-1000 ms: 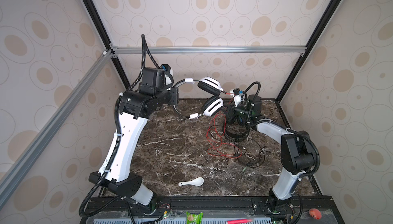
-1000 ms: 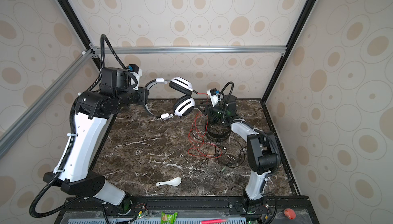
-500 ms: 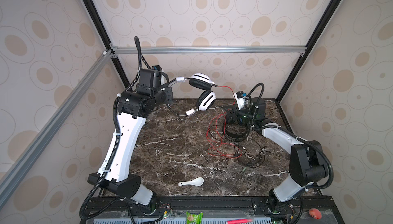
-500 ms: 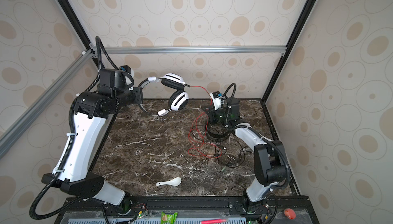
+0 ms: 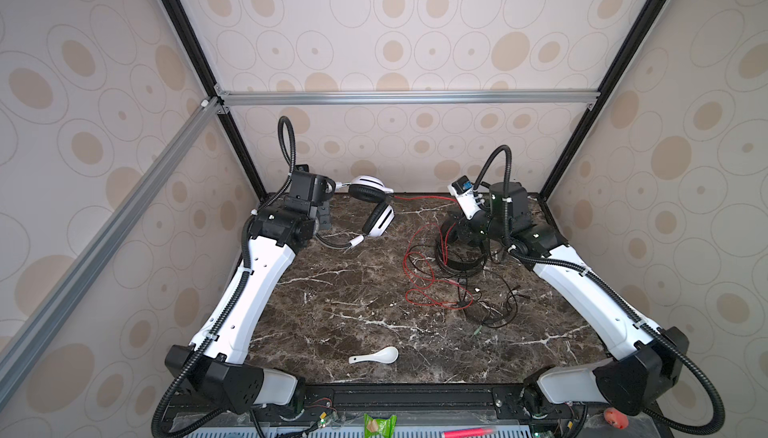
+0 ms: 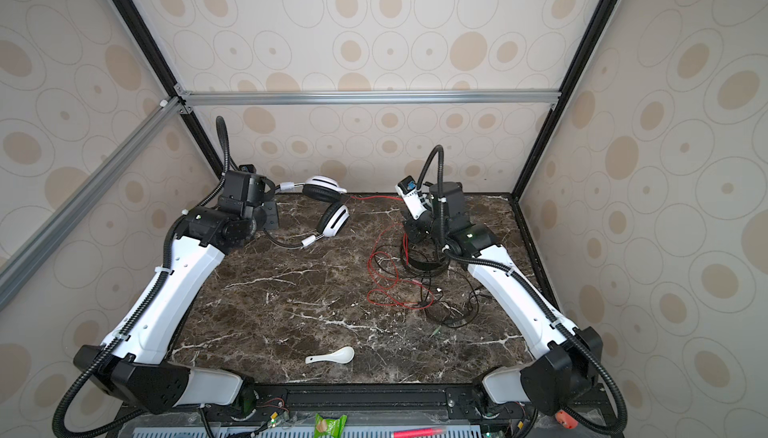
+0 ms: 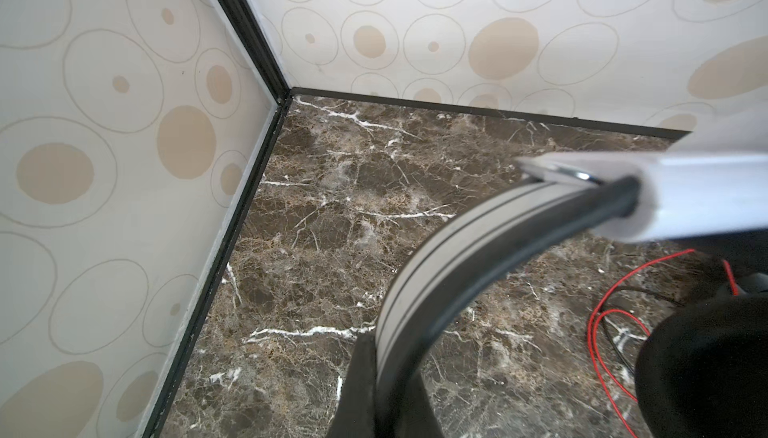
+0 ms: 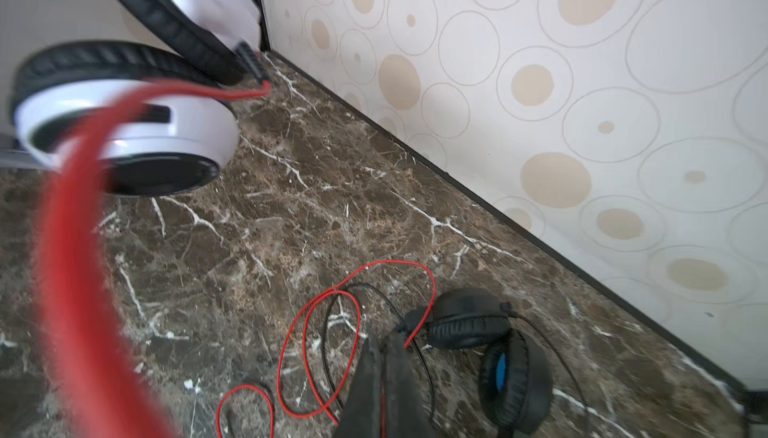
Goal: Wrap the headphones
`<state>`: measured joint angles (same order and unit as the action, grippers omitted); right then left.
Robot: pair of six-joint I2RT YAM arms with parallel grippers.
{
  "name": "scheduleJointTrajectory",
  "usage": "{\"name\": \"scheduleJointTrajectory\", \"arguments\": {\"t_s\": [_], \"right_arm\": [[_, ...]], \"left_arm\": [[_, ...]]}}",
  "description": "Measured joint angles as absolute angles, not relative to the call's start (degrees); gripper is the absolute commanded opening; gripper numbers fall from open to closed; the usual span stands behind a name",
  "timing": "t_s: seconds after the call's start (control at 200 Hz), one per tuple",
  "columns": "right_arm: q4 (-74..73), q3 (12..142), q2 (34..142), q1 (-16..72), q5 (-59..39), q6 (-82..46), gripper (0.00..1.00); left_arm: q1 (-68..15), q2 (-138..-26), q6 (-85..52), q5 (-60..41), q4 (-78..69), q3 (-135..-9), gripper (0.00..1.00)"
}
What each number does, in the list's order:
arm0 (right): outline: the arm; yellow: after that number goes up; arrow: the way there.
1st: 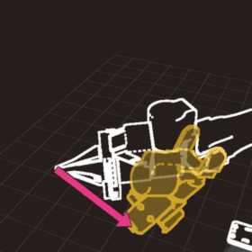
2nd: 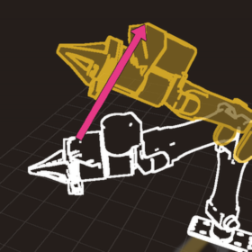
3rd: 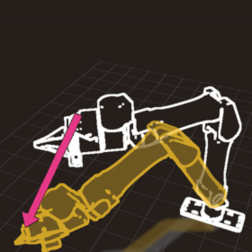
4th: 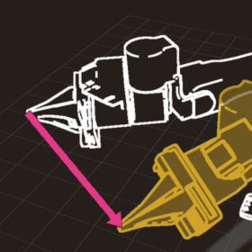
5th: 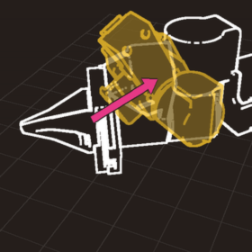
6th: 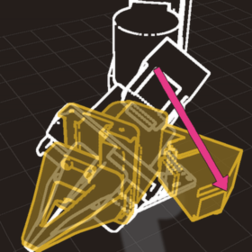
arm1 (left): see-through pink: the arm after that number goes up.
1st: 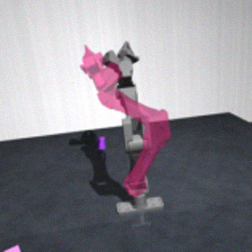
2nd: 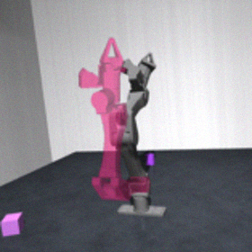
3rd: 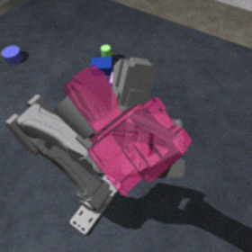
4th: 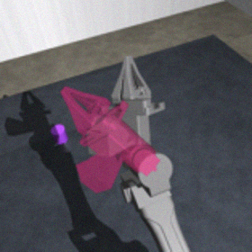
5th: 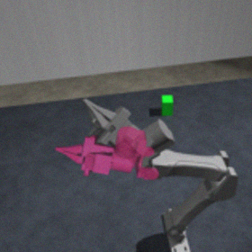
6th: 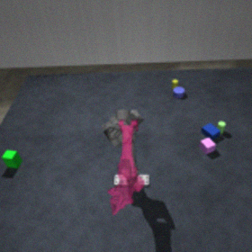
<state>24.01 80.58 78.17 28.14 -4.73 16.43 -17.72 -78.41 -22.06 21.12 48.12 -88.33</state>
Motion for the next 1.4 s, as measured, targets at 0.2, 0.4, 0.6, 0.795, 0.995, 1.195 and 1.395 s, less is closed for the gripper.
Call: {"name": "scheduleJointTrajectory", "arguments": {"t_s": [0.2,0.4,0.6,0.795,0.995,1.195,1.395], "right_arm": [[34.4,89.5,78.2,38.5,5.3,25.2,0.0],[38.7,95.1,81.7,41.5,7.4,28.4,0.0],[41.7,100.0,87.2,42.0,6.2,29.6,0.0],[44.4,105.5,90.7,42.5,4.0,31.4,0.0],[46.0,106.7,91.0,42.5,0.6,32.6,0.0],[47.4,106.7,91.7,42.5,-2.2,33.2,0.04],[47.2,106.8,93.0,42.5,-3.7,33.6,0.08]], "left_arm": [[-18.4,-75.4,-20.8,20.9,41.9,-77.1,0.0],[-20.7,-72.8,-18.2,19.6,36.3,-71.9,0.0],[-22.0,-71.5,-15.9,18.6,31.7,-67.0,0.0],[-23.2,-71.6,-12.5,17.1,30.7,-64.1,0.0],[-25.5,-71.1,-7.1,9.6,29.1,-63.4,0.0],[-26.8,-70.9,-3.1,1.9,29.1,-63.4,0.0],[-28.4,-70.9,-1.6,-1.9,29.1,-63.4,0.0]]}}
